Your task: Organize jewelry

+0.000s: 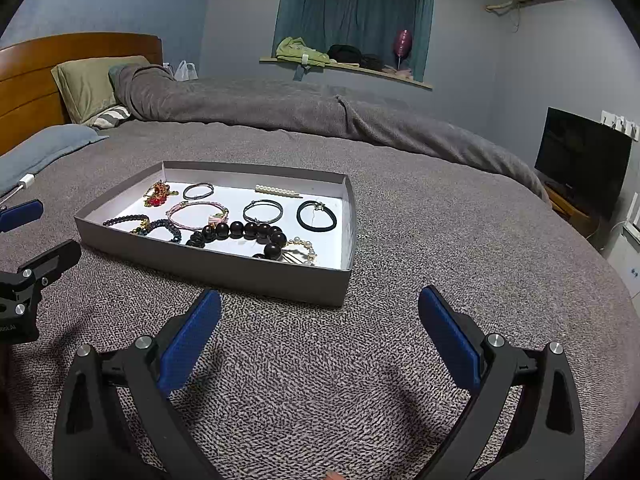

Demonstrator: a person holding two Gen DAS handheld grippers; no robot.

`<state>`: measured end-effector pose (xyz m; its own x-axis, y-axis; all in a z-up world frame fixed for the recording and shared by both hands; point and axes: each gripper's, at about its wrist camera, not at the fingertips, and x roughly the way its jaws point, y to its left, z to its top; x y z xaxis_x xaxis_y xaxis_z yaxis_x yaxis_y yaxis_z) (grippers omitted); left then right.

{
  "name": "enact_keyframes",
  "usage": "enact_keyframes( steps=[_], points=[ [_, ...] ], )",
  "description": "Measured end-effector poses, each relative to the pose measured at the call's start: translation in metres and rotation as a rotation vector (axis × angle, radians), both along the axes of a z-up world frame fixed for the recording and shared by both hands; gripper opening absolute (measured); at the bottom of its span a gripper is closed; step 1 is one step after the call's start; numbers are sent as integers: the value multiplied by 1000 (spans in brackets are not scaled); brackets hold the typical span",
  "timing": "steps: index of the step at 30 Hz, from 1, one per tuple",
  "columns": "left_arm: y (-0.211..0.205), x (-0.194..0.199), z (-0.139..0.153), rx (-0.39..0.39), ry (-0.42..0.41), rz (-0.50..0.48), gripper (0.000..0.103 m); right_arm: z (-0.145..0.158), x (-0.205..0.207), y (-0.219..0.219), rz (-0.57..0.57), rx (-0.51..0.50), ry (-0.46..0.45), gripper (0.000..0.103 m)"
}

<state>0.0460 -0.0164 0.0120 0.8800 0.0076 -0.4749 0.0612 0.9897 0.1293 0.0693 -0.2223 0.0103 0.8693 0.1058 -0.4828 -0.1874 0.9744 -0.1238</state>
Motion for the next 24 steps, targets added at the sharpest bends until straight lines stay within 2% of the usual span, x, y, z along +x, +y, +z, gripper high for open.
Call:
enact_keyframes(
  steps=[24],
  points=[
    [-2,0,-2,-4,6,-10,96,0,1,-1,0,-2,0,98]
  ],
)
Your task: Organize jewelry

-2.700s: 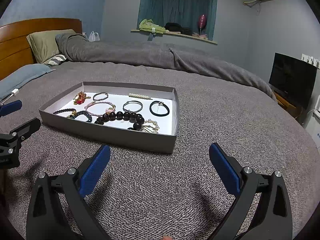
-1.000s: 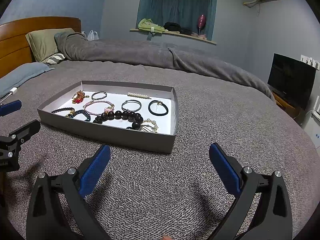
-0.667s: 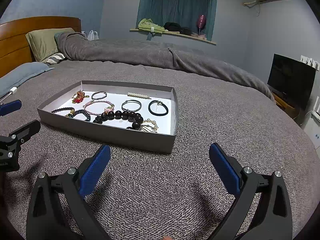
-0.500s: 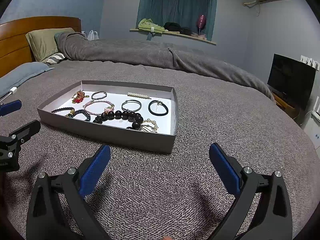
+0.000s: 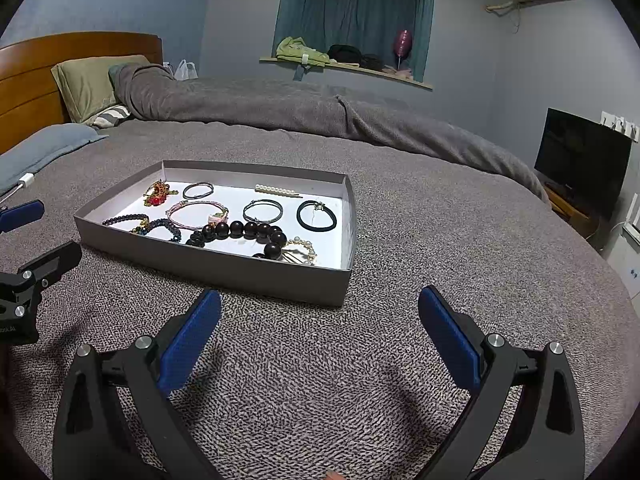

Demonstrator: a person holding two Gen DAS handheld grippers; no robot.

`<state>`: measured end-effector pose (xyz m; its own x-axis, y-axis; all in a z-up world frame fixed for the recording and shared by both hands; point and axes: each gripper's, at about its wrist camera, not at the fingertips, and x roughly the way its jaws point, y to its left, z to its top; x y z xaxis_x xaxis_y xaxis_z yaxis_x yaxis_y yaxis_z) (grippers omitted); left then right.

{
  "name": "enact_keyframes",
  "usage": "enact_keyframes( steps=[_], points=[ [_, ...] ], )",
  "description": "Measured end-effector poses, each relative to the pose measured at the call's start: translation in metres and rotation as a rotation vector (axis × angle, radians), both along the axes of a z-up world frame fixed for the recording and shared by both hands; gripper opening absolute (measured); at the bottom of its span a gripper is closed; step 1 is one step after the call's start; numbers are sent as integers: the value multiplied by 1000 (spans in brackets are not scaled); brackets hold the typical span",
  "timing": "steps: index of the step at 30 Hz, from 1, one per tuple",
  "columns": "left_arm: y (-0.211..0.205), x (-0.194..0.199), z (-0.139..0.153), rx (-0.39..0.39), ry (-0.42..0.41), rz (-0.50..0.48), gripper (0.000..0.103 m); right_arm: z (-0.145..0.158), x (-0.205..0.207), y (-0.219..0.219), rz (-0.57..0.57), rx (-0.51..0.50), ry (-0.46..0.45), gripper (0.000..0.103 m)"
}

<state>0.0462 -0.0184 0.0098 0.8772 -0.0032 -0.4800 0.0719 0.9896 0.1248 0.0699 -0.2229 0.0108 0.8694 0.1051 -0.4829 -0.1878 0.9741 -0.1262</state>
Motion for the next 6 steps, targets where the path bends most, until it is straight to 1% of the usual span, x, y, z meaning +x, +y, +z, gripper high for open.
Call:
enact_keyframes(
  steps=[6],
  points=[
    [4,3,-2,-8,18,-1,96,0,0,-1,0,-1,0,98]
  ],
)
